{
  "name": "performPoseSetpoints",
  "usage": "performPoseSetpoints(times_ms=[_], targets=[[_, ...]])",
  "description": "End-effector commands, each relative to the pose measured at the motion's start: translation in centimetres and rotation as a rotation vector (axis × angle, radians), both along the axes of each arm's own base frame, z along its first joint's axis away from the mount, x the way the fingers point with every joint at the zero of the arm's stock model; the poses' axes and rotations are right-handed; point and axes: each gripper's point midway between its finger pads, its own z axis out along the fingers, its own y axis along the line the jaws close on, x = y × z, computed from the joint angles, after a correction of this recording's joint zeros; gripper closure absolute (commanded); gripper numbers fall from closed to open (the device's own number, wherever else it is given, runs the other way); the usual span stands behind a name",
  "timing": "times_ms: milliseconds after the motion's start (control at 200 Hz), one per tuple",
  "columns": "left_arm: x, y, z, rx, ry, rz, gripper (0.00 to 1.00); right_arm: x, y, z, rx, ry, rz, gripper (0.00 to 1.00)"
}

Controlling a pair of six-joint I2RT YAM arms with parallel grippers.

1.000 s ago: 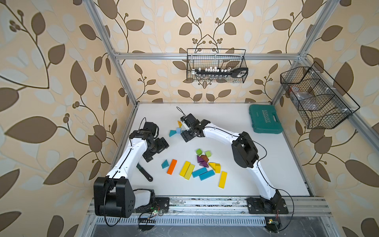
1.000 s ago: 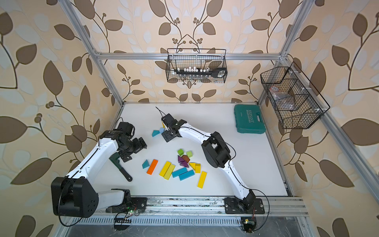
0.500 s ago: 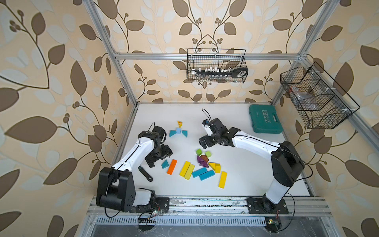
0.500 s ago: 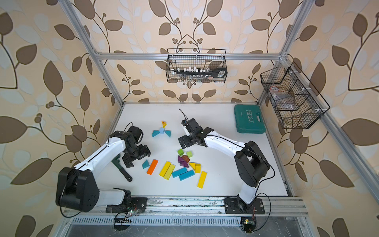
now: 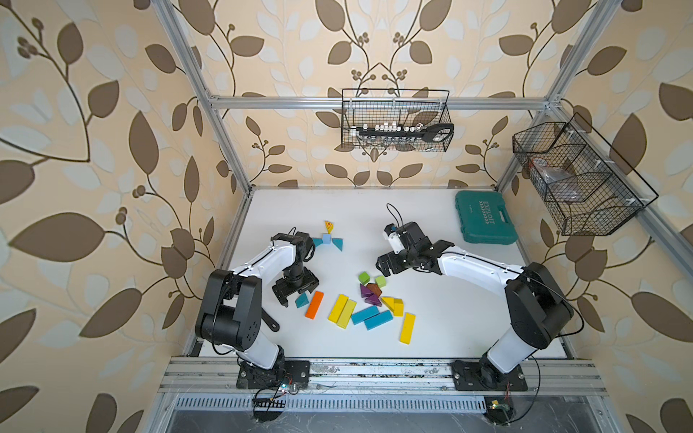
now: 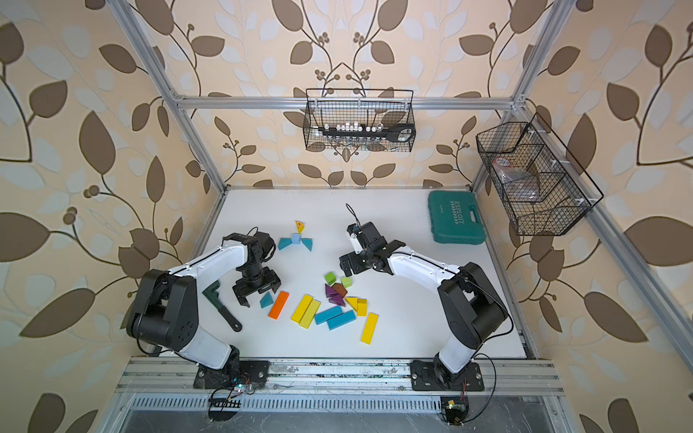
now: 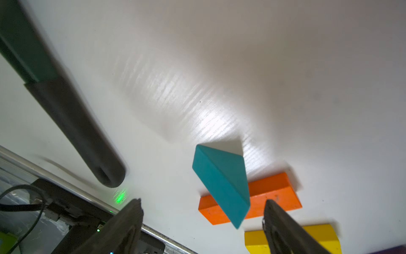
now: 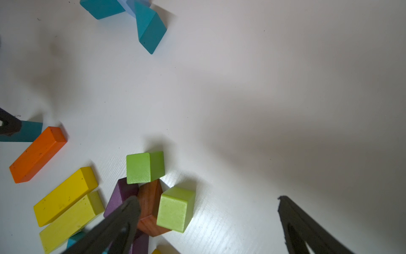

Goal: Assemble a small pinwheel with building blocks
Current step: Pick up the building block from the center of the board.

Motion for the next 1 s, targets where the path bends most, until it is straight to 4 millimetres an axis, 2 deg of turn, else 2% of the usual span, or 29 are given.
performPoseSetpoints(times_ms=[0, 200, 280, 345, 435, 530, 645, 790, 870, 995], targets=[[0.9, 0.1, 0.5, 0.024, -0.018, 0.006, 0.14, -0.2, -0.1, 0.2, 0.027, -0.002, 0.012, 0.00], [0.4, 0.1, -0.1, 0.026, 0.014, 0.007, 0.30, -0.3, -0.2, -0.5, 0.034, 0.020, 0.013, 0.00], [0.0, 0.3, 1.1, 0.082, 0.001, 0.011, 0.17, -0.3, -0.3, -0.8, 0.032, 0.028, 0.012, 0.00], [-0.2, 0.3, 2.8, 0.115, -0.023, -0.009, 0.17, -0.3, -0.2, -1.0, 0.029, 0.033, 0.013, 0.00], [-0.3, -0.8, 4.9, 0.117, -0.087, -0.050, 0.14, -0.3, -0.3, -1.3, 0.025, 0.040, 0.010, 0.00], [-0.9, -2.3, 5.9, 0.117, -0.129, -0.120, 0.12, -0.2, -0.5, -1.3, 0.021, 0.041, 0.003, 0.00], [-1.8, -4.5, 4.6, 0.069, -0.105, -0.226, 0.15, -0.2, -0.7, -1.6, 0.015, 0.045, -0.002, 0.00], [-2.7, -4.5, 2.4, 0.102, -0.008, -0.270, 0.23, -0.3, -0.7, -1.7, 0.019, 0.051, -0.001, 0.00], [-2.5, -4.6, 1.8, 0.107, 0.002, -0.287, 0.23, -0.3, -0.9, -1.7, 0.016, 0.050, -0.006, 0.00], [-1.9, -5.8, 1.1, 0.053, 0.001, -0.325, 0.23, -0.2, -1.2, -1.8, 0.009, 0.052, -0.013, 0.00]])
